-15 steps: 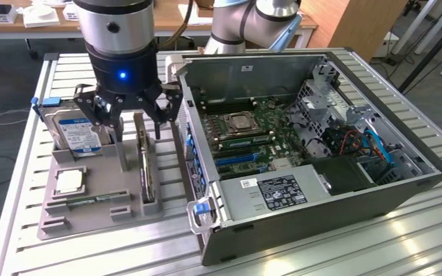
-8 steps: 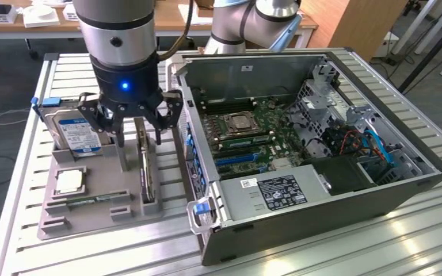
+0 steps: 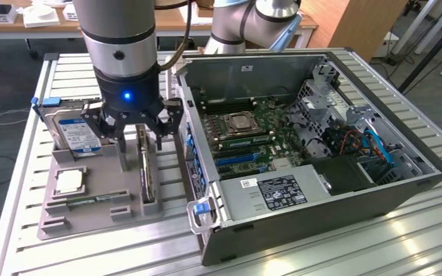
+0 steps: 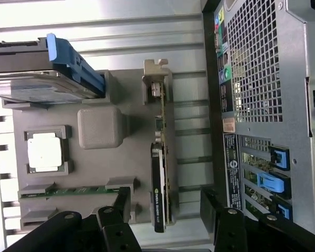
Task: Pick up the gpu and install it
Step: 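Pick up the gpu and move the gpu toward the slot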
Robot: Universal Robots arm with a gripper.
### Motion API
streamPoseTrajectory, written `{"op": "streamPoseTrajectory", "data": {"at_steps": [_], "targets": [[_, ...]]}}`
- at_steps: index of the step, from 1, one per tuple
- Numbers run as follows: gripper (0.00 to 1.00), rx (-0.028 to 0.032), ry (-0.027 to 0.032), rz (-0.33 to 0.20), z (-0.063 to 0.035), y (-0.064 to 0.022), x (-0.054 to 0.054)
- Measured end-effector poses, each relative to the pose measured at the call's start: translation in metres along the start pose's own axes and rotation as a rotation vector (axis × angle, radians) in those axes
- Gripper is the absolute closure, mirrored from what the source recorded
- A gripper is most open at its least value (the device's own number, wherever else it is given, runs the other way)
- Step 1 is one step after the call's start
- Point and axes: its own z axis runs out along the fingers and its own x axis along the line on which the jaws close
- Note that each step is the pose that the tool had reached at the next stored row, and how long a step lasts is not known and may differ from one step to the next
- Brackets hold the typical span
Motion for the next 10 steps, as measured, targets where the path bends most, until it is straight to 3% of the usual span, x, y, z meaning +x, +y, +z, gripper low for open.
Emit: {"op": "streamPoseTrajectory", "data": {"at_steps": [10], "targets": [[0.35, -0.0001, -0.0003, 0.008, 0.0183, -0.0011, 0.0]]}}
